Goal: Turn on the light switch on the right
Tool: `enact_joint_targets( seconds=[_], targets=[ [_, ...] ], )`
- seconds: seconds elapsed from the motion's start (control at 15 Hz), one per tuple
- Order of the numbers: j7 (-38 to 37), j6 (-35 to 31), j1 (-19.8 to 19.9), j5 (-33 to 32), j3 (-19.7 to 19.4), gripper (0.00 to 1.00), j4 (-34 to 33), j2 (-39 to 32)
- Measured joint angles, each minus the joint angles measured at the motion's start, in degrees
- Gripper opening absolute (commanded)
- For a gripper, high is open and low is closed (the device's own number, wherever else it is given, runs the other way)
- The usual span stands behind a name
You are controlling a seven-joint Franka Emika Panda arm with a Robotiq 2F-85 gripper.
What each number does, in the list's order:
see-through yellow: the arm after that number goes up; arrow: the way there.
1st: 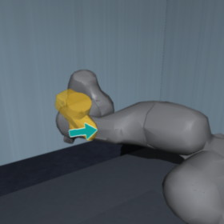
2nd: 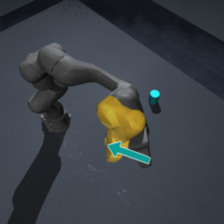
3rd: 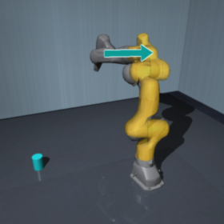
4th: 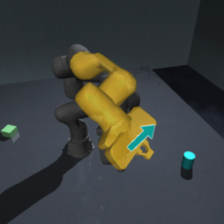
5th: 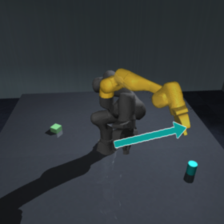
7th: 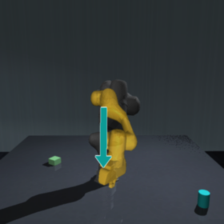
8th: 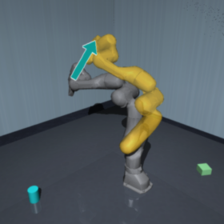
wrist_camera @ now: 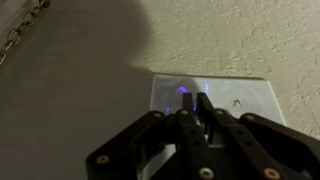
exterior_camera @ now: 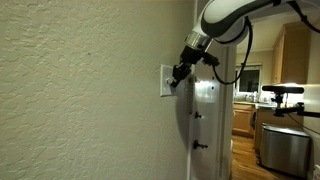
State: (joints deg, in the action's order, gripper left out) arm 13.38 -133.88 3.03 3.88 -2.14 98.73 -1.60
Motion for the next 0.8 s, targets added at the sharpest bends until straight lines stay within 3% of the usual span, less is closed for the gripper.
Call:
enact_joint_targets(
  seconds=[0.8],
  targets=[
    [0.44,5.37,0.19,-1.01,-0.81,0.07,-0.04,5.49]
  ],
)
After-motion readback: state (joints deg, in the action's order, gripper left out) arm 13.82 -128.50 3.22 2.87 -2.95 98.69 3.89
